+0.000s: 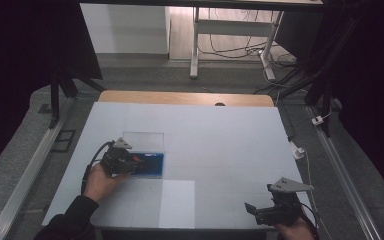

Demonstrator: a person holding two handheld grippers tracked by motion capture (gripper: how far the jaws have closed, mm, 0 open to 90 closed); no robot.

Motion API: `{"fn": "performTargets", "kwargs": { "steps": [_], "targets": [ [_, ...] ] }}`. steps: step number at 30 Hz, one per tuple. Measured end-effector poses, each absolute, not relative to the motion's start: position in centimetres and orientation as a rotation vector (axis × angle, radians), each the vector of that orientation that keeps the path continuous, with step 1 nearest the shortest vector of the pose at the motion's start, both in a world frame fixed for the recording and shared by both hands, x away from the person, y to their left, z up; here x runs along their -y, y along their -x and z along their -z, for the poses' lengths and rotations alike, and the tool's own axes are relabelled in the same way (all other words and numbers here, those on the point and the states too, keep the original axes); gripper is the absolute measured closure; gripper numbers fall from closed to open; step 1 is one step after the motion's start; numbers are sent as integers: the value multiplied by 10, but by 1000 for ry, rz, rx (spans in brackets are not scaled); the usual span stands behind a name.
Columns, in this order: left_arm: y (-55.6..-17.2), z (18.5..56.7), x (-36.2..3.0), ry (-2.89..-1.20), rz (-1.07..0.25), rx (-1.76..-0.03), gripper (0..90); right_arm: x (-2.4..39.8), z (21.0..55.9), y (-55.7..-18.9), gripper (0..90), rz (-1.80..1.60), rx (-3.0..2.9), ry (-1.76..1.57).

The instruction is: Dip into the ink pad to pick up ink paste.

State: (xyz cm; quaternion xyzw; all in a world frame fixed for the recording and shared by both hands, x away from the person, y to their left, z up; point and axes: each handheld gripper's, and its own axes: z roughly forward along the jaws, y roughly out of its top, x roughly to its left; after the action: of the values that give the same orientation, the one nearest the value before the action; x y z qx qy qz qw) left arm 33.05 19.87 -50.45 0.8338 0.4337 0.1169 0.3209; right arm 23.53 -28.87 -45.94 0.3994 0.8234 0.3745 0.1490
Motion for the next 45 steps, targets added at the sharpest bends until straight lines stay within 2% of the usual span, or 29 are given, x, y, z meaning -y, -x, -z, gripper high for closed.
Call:
{"fn": "performTargets", "kwargs": {
  "steps": [9, 16, 22, 45],
  "targets": [
    [-330, 500, -194, -2239, -330, -1137, 584, 289, 459, -235, 0, -1077, -2367, -1148],
    [-332, 499, -199, -2208, -295, -1147, 582, 289, 459, -235, 0, -1078, -2366, -1148],
    [-328, 491, -201, -2173, -334, -1133, 581, 289, 459, -235, 0, -1080, -2365, -1148],
    [-316, 478, -194, -2156, -341, -1041, 581, 289, 459, -235, 0, -1082, -2364, -1146]
  ]
}}
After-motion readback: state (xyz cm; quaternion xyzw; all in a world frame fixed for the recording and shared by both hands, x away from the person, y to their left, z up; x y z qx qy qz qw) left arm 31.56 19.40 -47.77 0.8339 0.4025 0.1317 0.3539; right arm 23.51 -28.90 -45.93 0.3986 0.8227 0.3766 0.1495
